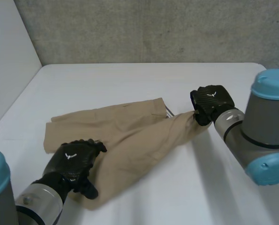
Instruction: Fold the shorts.
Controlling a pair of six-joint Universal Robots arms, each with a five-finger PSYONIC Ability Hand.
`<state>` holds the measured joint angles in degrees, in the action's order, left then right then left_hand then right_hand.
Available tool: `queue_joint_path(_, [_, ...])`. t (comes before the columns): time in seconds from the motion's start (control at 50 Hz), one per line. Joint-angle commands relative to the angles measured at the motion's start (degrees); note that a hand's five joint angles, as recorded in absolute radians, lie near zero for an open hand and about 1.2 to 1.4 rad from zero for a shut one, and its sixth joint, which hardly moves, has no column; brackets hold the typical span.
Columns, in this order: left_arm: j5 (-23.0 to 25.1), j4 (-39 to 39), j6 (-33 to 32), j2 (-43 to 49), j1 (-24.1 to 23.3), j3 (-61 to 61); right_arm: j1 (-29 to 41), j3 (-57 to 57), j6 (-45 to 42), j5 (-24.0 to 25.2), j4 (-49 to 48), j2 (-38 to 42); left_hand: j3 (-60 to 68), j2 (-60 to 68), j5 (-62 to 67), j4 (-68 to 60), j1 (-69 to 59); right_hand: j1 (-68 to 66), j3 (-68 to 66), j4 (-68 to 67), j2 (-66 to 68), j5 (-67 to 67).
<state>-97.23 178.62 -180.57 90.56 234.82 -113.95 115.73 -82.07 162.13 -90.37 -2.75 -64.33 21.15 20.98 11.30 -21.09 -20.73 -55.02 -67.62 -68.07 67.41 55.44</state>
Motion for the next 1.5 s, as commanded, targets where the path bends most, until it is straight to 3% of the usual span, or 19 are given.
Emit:
queue_joint_path(0.02, [-0.3, -0.1, 0.0, 4.7, 0.0, 0.1, 2.0, 3.0, -0.2, -3.0, 2.8, 3.7, 4.0, 4.2, 3.9, -4.1, -4.5, -25.0, -12.4, -11.9, 12.6, 14.6])
queue_joint_path(0.1, [-0.3, -0.1, 0.0, 5.9, 0.1, 0.2, 2.0, 2.9, -0.1, -3.0, 2.8, 3.9, 5.9, 6.0, 5.7, -5.9, -6.3, -25.0, -12.4, -11.9, 12.6, 14.6])
queue_joint_path(0.2, [0.0, 1.2, 0.0, 9.4, -0.2, 0.7, 2.0, 2.6, -0.1, -2.8, 2.8, 3.9, 25.7, 25.8, 25.5, -25.7, -26.1, -25.0, -12.4, -11.9, 12.6, 14.6])
queue_joint_path(0.26, [-0.1, 2.5, 0.0, 11.9, -0.3, 1.3, 2.0, 2.2, -0.1, -2.8, 2.7, 4.0, 29.1, 29.3, 28.9, -29.2, -29.5, -25.0, -12.4, -11.9, 12.6, 14.6])
queue_joint_path(0.38, [0.0, 3.6, 0.0, 16.6, -0.2, 2.0, 1.9, 1.4, -0.1, -2.6, 2.8, 3.5, 18.0, 18.2, 17.9, -18.1, -18.4, -25.0, -12.4, -11.9, 12.6, 14.6])
queue_joint_path(0.58, [-0.2, 3.7, 0.0, 13.6, -1.7, 1.1, 1.9, -1.3, -0.3, -2.3, 2.3, 2.1, 12.3, 12.5, 12.1, -12.4, -12.7, -25.0, -12.4, -11.9, 12.6, 14.6])
queue_joint_path(0.84, [-0.2, 3.6, 0.0, 5.5, -5.9, -0.8, 1.9, -1.6, -0.3, -2.2, 1.7, 1.6, 12.4, 12.6, 12.3, -12.5, -12.9, -25.0, -12.4, -11.9, 12.6, 14.6])
queue_joint_path(1.18, [-0.3, 7.0, -1.1, 7.0, -9.6, -4.7, 1.3, -2.1, -0.1, -2.5, 0.3, 1.2, 7.2, 7.4, 7.1, -7.3, -7.7, -25.0, -12.4, -11.9, 12.6, 14.6])
queue_joint_path(1.5, [-4.6, 12.8, -3.3, 13.4, -9.3, -4.6, 1.3, -2.3, 0.0, -2.5, 0.3, 1.3, 8.2, 8.4, 8.1, -8.3, -8.7, -25.0, -12.4, -11.9, 12.6, 14.6])
